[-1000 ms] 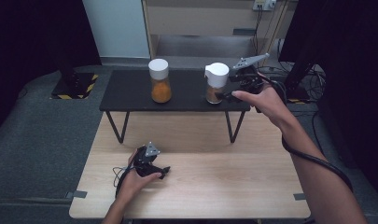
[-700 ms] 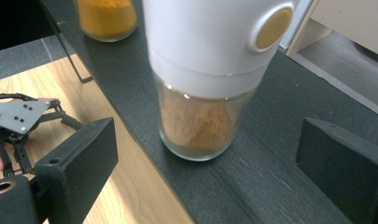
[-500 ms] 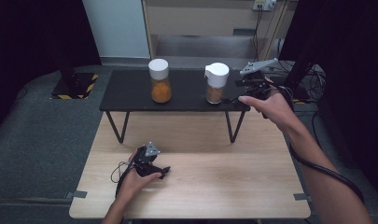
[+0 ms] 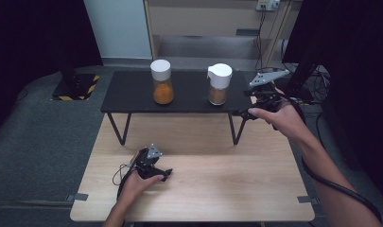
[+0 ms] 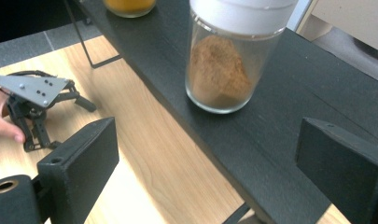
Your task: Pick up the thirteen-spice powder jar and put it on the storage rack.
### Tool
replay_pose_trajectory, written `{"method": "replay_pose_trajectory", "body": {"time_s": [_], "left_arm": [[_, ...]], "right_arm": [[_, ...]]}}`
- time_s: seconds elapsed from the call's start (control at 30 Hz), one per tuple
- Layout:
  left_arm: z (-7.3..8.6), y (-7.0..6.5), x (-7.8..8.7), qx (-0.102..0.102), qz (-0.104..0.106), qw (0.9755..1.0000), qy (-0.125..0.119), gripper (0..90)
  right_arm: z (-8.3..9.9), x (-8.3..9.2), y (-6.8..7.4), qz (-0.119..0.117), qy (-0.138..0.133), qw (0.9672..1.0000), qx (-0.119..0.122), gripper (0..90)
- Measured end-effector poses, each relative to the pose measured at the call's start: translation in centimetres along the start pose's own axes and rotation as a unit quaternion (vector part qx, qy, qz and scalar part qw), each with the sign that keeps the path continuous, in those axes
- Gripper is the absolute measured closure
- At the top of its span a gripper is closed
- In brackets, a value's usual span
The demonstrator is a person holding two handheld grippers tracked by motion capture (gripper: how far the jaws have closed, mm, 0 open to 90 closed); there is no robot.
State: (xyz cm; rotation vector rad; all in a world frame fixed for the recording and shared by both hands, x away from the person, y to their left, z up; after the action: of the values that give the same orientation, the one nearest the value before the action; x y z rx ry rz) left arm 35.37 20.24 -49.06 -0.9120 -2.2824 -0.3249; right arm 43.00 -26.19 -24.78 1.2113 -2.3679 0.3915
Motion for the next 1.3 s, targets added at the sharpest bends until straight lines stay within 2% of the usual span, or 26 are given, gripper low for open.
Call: {"method": "replay_pose_trajectory", "body": {"time_s": [0.4,0.8,1.2,1.3], "left_arm": [[0.0,0.0,0.0,0.000,0.000,1.0000,0.000,0.0],[0.0,0.0,0.0,0.000,0.000,1.0000,0.000,0.0],[0.0,0.0,0.0,0.001,-0.001,1.0000,0.001,0.0],[0.0,0.0,0.0,0.001,-0.001,1.0000,0.001,0.0]], "right_arm": [[2.1,1.7,1.3,-0.004,-0.002,1.0000,0.007,7.2],[4.6,1.6,2.9,-0.020,0.002,0.9997,0.013,7.9],[7.5,1.3,3.2,-0.018,0.008,0.9998,-0.002,8.3],[8.3,1.2,3.5,-0.009,0.013,0.9999,0.000,8.2]]}}
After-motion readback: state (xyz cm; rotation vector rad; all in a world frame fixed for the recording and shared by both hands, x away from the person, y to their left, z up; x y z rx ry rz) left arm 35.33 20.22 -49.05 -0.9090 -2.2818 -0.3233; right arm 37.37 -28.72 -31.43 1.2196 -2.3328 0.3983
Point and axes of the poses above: each handheld gripper's, and its own axes: x roughly backward along the jaws, z roughly out of its underside, y roughly to its left, the point moved 7 cm from there along -x, roughly forward along the jaws, and after that the axes turned 5 degrees about -y, right-handed, at the moved point
